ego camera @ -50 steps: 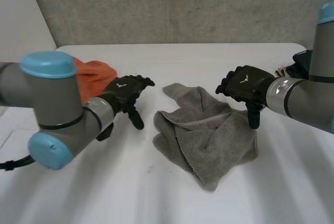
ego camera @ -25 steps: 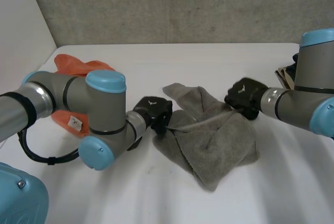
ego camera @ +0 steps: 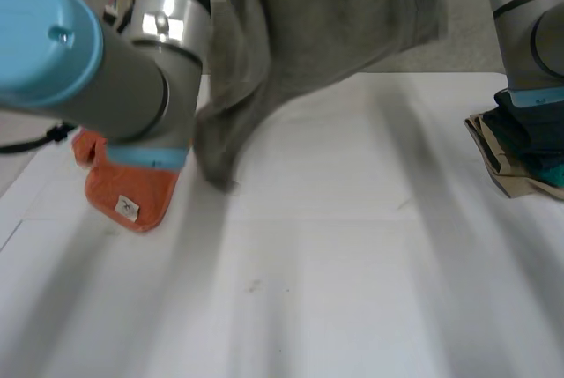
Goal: Fold the laundry.
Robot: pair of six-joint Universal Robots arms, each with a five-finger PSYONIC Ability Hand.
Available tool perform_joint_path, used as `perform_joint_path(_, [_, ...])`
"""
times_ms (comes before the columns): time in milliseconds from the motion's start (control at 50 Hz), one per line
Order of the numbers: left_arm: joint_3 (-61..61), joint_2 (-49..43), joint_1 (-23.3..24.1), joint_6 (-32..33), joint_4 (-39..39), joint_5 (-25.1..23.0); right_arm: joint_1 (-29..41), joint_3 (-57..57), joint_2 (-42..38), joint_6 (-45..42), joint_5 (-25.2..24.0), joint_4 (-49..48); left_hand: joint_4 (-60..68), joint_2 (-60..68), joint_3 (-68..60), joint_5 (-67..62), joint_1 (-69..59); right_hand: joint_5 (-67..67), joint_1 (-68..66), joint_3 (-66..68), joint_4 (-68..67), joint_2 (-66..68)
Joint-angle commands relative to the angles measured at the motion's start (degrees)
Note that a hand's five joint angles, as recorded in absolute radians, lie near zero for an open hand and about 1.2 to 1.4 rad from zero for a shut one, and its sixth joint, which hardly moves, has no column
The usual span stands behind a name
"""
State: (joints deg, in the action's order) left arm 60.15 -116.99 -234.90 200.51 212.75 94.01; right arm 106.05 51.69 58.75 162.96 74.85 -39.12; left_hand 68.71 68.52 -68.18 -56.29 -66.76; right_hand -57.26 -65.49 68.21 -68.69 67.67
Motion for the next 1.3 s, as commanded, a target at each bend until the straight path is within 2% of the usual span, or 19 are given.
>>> perform_joint_path(20, [18.03, 1.67, 3.04, 0.41, -3.74, 4.33, -0.85, 8.75, -0.3, -2.99, -1.8, 10.89, 11.29, 11.48, -11.82, -13.71, -13.24, -12.74, -14.51, 11.79, -11.31, 12.33])
perform_joint_path(160, [28.87, -0.34, 7.08, -1.61, -5.58, 6.79, -0.85, 22.82, 1.02, -9.23, -4.18, 19.6, 11.29, 11.48, -11.82, -13.71, -13.24, -12.74, -14.51, 11.79, -11.31, 12.33])
perform_joint_path(320, [33.8, -0.52, 13.41, -7.76, -16.12, 10.23, -2.87, 33.73, 1.19, -17.76, -4.01, 30.41, 11.29, 11.48, -11.82, -13.71, -13.24, -12.74, -14.51, 11.79, -11.31, 12.33])
perform_joint_path(380, [34.15, 0.88, 14.21, -9.78, -22.1, 11.1, -3.92, 35.84, 1.46, -19.26, -3.92, 33.31, 5.44, 5.63, -5.98, -7.87, -7.4, -12.74, -14.51, 11.79, -11.31, 12.33])
perform_joint_path(400, [34.24, 2.19, 14.04, -10.66, -24.72, 11.28, -4.27, 36.8, 1.81, -19.35, -4.18, 34.45, -1.74, -1.55, 1.21, -0.68, -0.21, -12.74, -14.51, 11.79, -11.31, 12.33])
perform_joint_path(480, [34.24, 5.79, 11.94, -11.63, -29.13, 10.93, -4.98, 39.44, 3.38, -19.61, -4.36, 35.25, -19.44, -19.24, 18.9, 17.01, 17.48, -12.74, -14.51, 11.79, -11.31, 12.33])
perform_joint_path(520, [34.15, 7.12, 10.35, -11.63, -29.58, 9.97, -5.42, 40.41, 4.27, -19.35, -4.53, 35.08, -23.32, -23.13, 22.79, 20.9, 21.37, -12.74, -14.51, 11.79, -11.31, 12.33])
perform_joint_path(600, [33.28, 9.67, 5.7, -10.76, -29.32, 4.44, -6.03, 42.61, 6.38, -19.7, -5.41, 34.81, -42.65, -42.46, 42.12, 40.23, 40.7, -12.74, -14.51, 11.79, -11.31, 12.33])
perform_joint_path(680, [30.82, 10.55, -1.07, -7.77, -28.44, -3.73, -6.38, 44.28, 7.87, -19.35, -5.94, 34.81, -52.1, -51.9, 51.56, 49.67, 50.14, -12.74, -14.51, 11.79, -11.31, 12.33])
perform_joint_path(700, [28.81, 10.29, -3.61, -6.37, -27.92, -7.75, -6.47, 44.89, 8.31, -19.26, -6.11, 34.81, -53.11, -52.92, 52.57, 50.68, 51.15, -12.74, -14.51, 11.79, -11.31, 12.33])
perform_joint_path(760, [24.41, 8.28, -6.7, -4.17, -27.83, -14.62, -6.38, 45.86, 8.75, -19.0, -6.38, 34.81, -52.12, -51.92, 51.58, 49.69, 50.16, -12.74, -14.51, 11.79, -11.31, 12.33])
perform_joint_path(780, [20.66, 5.31, -8.54, -2.51, -28.0, -18.91, -6.21, 46.39, 8.93, -18.65, -6.64, 34.81, -50.11, -49.92, 49.58, 47.69, 48.16, -12.74, -14.51, 11.79, -11.31, 12.33])
perform_joint_path(860, [8.8, -3.65, -11.18, 1.36, -32.02, -26.58, -5.42, 47.79, 9.02, -18.21, -7.17, 34.73, -45.06, -44.87, 44.53, 42.64, 43.11, -12.74, -14.51, 11.79, -11.31, 12.33])
perform_joint_path(920, [0.08, -10.17, -11.63, 4.53, -35.81, -28.26, -4.89, 48.41, 9.1, -18.03, -7.26, 34.73, -41.52, -41.33, 40.99, 39.1, 39.57, -12.74, -14.51, 11.79, -11.31, 12.33])
perform_joint_path(1020, [-19.15, -24.65, -11.37, 13.13, -45.38, -29.41, -4.63, 49.03, 9.02, -18.03, -7.26, 34.2, -41.85, -41.66, 41.31, 39.42, 39.89, -12.74, -14.51, 11.79, -11.31, 12.33])
perform_joint_path(1060, [-23.57, -28.19, -11.19, 14.99, -46.89, -30.37, -4.63, 49.12, 8.84, -18.03, -7.26, 34.11, -41.85, -41.66, 41.31, 39.42, 39.89, -12.74, -14.51, 11.79, -11.31, 12.33])
perform_joint_path(1180, [-34.74, -37.59, -11.01, 17.99, -46.81, -34.5, -5.15, 49.73, 8.75, -18.03, -7.26, 33.58, -41.85, -41.66, 41.31, 39.42, 39.89, -12.74, -14.51, 11.79, -11.31, 12.33])
perform_joint_path(1300, [-37.83, -41.56, -9.87, 18.43, -45.4, -37.85, -5.86, 50.35, 9.02, -17.94, -7.52, 33.15, -42.02, -41.82, 41.48, 39.59, 40.06, -12.74, -14.51, 11.79, -11.31, 12.33])
